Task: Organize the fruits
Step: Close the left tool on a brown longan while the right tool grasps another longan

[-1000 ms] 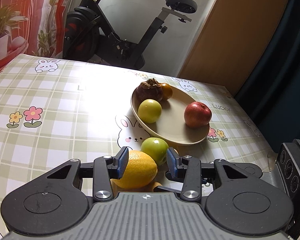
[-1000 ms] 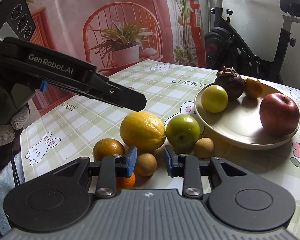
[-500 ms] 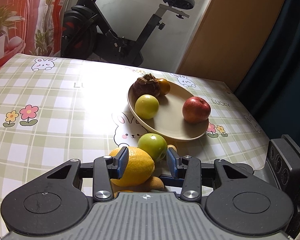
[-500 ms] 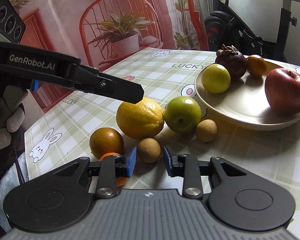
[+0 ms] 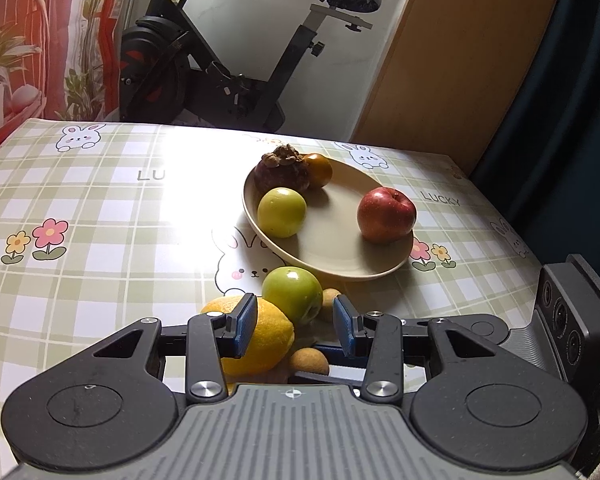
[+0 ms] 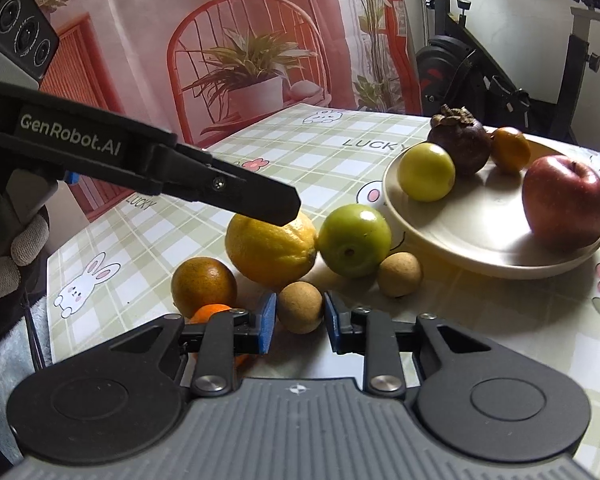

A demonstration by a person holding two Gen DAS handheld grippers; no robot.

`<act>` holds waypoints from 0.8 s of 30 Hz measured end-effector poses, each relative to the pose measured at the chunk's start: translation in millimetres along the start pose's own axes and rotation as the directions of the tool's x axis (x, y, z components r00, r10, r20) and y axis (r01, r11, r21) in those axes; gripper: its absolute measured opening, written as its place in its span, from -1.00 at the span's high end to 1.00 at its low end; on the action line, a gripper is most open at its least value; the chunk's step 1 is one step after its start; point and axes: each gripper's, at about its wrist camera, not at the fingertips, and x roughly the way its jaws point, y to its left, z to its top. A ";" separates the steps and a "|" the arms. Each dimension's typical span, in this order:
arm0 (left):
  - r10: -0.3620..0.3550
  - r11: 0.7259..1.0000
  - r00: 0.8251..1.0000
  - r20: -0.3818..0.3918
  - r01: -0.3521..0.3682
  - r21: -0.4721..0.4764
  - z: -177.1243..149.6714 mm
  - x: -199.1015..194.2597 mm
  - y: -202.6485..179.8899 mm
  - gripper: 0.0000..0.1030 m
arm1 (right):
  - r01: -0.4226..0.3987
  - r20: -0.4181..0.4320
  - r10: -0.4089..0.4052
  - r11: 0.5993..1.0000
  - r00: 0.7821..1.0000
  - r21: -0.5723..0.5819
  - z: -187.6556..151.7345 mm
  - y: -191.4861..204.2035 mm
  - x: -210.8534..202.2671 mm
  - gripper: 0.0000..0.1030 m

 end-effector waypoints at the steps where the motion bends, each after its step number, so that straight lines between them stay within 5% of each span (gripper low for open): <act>1: -0.003 1.000 1.000 -0.004 0.003 0.003 0.0 1.4 -2.3 0.15 | 0.011 0.010 -0.011 1.000 1.000 0.001 -0.7 -3.9 -4.5 0.45; 11: -0.043 0.996 0.996 -0.084 0.049 0.075 -6.4 30.1 -40.0 0.18 | 0.130 0.086 -0.131 0.991 0.988 0.020 -11.5 -55.7 -48.4 0.45; 17: -0.017 0.983 0.997 -0.070 0.029 0.183 -3.2 39.6 -61.8 0.29 | 0.122 0.131 -0.141 0.983 0.981 0.139 -13.1 -76.7 -58.6 0.45; 24: -0.007 0.981 0.998 -0.055 0.018 0.195 13.9 50.5 -63.4 0.29 | 0.135 0.154 -0.162 0.977 0.975 0.168 -16.1 -79.8 -65.3 0.45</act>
